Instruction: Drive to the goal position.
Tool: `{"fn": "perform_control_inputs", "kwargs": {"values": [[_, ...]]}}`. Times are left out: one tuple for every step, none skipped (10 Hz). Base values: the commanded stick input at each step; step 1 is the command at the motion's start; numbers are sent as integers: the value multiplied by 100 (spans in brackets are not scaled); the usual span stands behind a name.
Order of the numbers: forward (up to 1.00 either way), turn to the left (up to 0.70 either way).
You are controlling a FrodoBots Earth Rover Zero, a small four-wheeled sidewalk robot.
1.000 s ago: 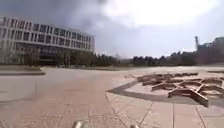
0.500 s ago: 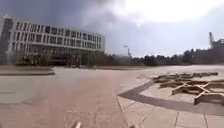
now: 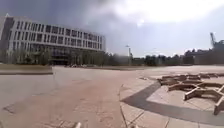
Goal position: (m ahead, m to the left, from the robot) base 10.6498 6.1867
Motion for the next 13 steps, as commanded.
{"fn": "perform_control_inputs", "kwargs": {"values": [[70,-1],[70,-1],[70,-1],[70,-1],[70,-1],[70,-1],[70,-1],[70,-1],[70,-1],[70,-1],[70,-1],[70,-1],[70,-1]]}}
